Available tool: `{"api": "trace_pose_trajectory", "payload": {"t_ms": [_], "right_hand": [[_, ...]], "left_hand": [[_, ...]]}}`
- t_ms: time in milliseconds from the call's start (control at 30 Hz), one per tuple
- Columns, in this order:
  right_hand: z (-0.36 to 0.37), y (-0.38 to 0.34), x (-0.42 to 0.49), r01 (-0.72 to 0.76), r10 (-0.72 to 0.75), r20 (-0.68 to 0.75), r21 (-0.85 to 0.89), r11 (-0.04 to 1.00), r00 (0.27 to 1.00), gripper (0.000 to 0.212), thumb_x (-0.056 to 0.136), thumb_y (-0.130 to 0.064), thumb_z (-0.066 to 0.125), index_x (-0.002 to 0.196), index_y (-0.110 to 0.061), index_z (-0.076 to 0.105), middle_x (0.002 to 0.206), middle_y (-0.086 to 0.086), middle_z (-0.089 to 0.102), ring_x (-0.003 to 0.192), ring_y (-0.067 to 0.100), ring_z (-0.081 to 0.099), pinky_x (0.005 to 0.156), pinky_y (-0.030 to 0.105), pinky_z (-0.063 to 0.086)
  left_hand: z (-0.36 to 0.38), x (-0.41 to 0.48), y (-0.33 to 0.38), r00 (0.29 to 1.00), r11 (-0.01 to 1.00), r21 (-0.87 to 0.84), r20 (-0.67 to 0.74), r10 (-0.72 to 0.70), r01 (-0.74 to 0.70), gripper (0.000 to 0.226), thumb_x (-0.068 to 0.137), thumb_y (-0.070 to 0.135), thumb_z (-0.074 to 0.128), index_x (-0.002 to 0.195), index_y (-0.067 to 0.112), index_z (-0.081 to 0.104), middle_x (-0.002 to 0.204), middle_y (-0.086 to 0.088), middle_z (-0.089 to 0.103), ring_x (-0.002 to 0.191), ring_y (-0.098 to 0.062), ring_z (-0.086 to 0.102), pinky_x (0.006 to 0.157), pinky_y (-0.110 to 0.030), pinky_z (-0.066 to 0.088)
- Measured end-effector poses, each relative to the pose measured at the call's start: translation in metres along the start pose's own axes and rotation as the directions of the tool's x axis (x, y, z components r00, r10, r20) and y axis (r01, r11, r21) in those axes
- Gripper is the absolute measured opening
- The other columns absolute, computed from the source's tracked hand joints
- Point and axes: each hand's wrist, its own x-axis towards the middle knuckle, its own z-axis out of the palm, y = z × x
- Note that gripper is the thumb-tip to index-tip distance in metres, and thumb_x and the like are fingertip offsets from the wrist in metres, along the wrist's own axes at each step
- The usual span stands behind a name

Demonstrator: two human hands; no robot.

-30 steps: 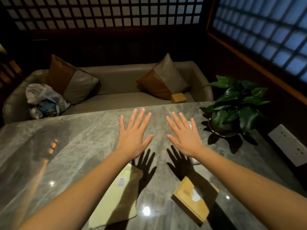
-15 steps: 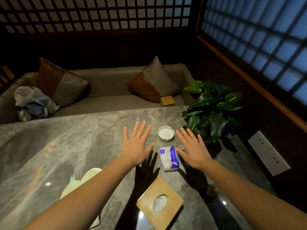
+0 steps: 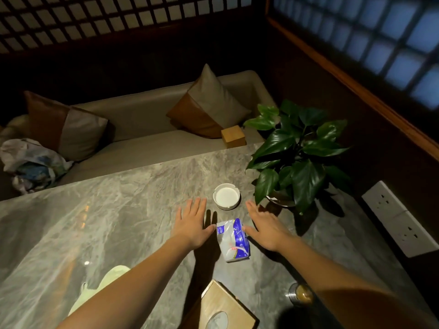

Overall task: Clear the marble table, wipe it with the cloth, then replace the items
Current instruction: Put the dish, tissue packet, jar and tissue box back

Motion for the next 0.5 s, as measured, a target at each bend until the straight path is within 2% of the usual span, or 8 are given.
{"api": "trace_pose_trajectory", "payload": {"t_ms": [100, 167, 233, 267, 300, 400, 500], "right_hand": [[0.013, 0.002, 0.020, -0.057, 0.055, 0.034, 0.035, 0.998, 0.998, 0.078, 0.095, -0.053, 0.041, 0.153, -0.024, -0.002, 0.151, 0.013, 0.036, 0.133, 0.030, 0.040, 0.110, 0.042, 0.032], [0.019, 0.001, 0.033, -0.103, 0.098, 0.067, 0.078, 0.992, 0.993, 0.074, 0.097, -0.052, 0.037, 0.153, -0.023, -0.001, 0.151, 0.014, 0.035, 0.131, 0.032, 0.042, 0.108, 0.041, 0.035], [0.023, -0.001, 0.043, -0.160, 0.150, 0.074, 0.160, 0.974, 0.986, 0.069, 0.098, -0.052, 0.033, 0.153, -0.025, 0.001, 0.152, 0.014, 0.033, 0.127, 0.037, 0.047, 0.105, 0.042, 0.038], [0.024, -0.001, 0.049, -0.193, 0.184, 0.064, 0.188, 0.963, 0.981, 0.066, 0.099, -0.051, 0.032, 0.153, -0.025, 0.004, 0.152, 0.014, 0.034, 0.126, 0.038, 0.048, 0.104, 0.042, 0.039], [0.023, -0.001, 0.055, -0.233, 0.227, 0.052, 0.217, 0.948, 0.973, 0.063, 0.100, -0.049, 0.032, 0.152, -0.021, 0.011, 0.149, 0.015, 0.038, 0.125, 0.037, 0.049, 0.103, 0.040, 0.039], [0.024, -0.001, 0.081, -0.292, 0.310, -0.006, 0.318, 0.902, 0.951, 0.054, 0.099, -0.045, 0.038, 0.143, -0.013, 0.037, 0.137, 0.016, 0.050, 0.124, 0.032, 0.049, 0.101, 0.037, 0.038], [0.032, -0.003, 0.113, -0.231, 0.280, -0.082, 0.373, 0.898, 0.956, 0.051, 0.099, -0.033, 0.042, 0.147, -0.019, 0.031, 0.137, 0.017, 0.045, 0.125, 0.033, 0.046, 0.106, 0.045, 0.037]], "left_hand": [[0.024, 0.023, 0.003, 0.995, 0.999, -0.043, 0.097, -0.014, 0.018, 0.085, 0.091, 0.056, 0.043, 0.152, 0.019, -0.004, 0.161, 0.000, -0.006, 0.148, -0.021, -0.008, 0.118, -0.044, -0.003], [0.041, 0.033, 0.007, 0.992, 0.966, -0.252, 0.118, -0.035, 0.064, 0.081, 0.089, 0.050, 0.050, 0.150, 0.013, 0.012, 0.157, -0.002, 0.018, 0.146, -0.024, 0.014, 0.118, -0.041, 0.013], [0.050, 0.043, 0.011, 0.993, 0.822, -0.557, 0.079, -0.089, 0.118, 0.060, 0.088, 0.037, 0.058, 0.135, 0.006, 0.037, 0.133, 0.002, 0.045, 0.126, -0.019, 0.043, 0.104, -0.030, 0.032], [0.051, 0.047, 0.013, 0.987, 0.752, -0.641, 0.080, -0.138, 0.157, 0.050, 0.090, 0.032, 0.058, 0.128, 0.003, 0.043, 0.122, 0.005, 0.047, 0.116, -0.015, 0.046, 0.098, -0.026, 0.034], [0.055, 0.056, 0.013, 0.979, 0.702, -0.688, 0.073, -0.190, 0.187, 0.046, 0.090, 0.030, 0.057, 0.125, 0.002, 0.046, 0.117, 0.005, 0.048, 0.110, -0.014, 0.048, 0.096, -0.026, 0.036], [0.055, 0.081, 0.011, 0.965, 0.644, -0.734, 0.063, -0.253, 0.217, 0.037, 0.090, 0.029, 0.054, 0.118, 0.004, 0.052, 0.116, -0.006, 0.060, 0.107, -0.023, 0.057, 0.095, -0.035, 0.044], [0.046, 0.101, 0.015, 0.966, 0.610, -0.762, 0.075, -0.249, 0.216, 0.025, 0.093, 0.018, 0.050, 0.111, 0.004, 0.060, 0.105, -0.016, 0.066, 0.100, -0.032, 0.060, 0.084, -0.034, 0.044]]}}
